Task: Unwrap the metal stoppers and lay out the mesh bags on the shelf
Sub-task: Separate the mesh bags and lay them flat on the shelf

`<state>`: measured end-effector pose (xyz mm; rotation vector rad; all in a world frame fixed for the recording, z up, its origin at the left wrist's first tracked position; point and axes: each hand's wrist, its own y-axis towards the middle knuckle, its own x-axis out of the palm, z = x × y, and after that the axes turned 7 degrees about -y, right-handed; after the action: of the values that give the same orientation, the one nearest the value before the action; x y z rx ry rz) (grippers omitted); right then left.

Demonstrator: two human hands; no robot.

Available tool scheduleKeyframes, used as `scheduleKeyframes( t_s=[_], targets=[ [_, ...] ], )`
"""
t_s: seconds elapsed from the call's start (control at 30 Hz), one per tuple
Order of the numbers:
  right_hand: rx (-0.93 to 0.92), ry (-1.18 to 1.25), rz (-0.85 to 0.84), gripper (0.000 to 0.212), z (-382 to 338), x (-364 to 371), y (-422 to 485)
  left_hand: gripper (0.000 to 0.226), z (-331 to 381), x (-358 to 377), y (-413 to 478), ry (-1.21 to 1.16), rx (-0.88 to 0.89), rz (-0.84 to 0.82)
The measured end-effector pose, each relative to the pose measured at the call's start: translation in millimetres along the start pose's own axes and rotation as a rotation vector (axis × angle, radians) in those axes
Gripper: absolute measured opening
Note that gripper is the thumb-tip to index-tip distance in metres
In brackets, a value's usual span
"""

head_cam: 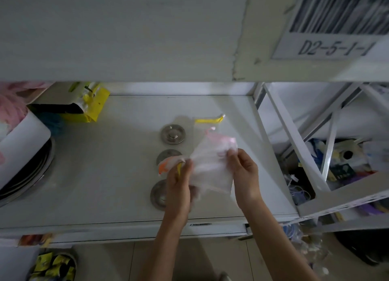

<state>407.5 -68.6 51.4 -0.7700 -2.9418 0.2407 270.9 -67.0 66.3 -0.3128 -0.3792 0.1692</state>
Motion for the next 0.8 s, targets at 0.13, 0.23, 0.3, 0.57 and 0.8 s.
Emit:
scheduleKeyframes(
  t_s=[0.13, 0.23, 0.3, 0.57, 0.8],
  targets=[
    [-0.062, -0.146, 0.316, 0.02, -3, -9, 1, 0.019, -5, -3, 9, 0.017, -0.008, 0.214],
    [-0.398, -0.634, 0.537, 0.013, -9, -25, -2, 0.024, -3, -21, 19, 0.051, 0.124, 0.246],
    [-0.558, -1.027, 0.529, 0.023, -3, -20, -5, 0.027, 1, -31, 26, 0.084, 0.203, 0.244],
    [-0.073, -1.178, -0.081, 0.042, 76, 47, -3, 0.04, 4, -33, 26, 0.257, 0.372, 0.123],
    [-0.078, -0.601, -0.136, 0.03, 63, 53, -5, 0.024, 3, -36, 22, 0.074, 0.206, -0.05]
  ],
)
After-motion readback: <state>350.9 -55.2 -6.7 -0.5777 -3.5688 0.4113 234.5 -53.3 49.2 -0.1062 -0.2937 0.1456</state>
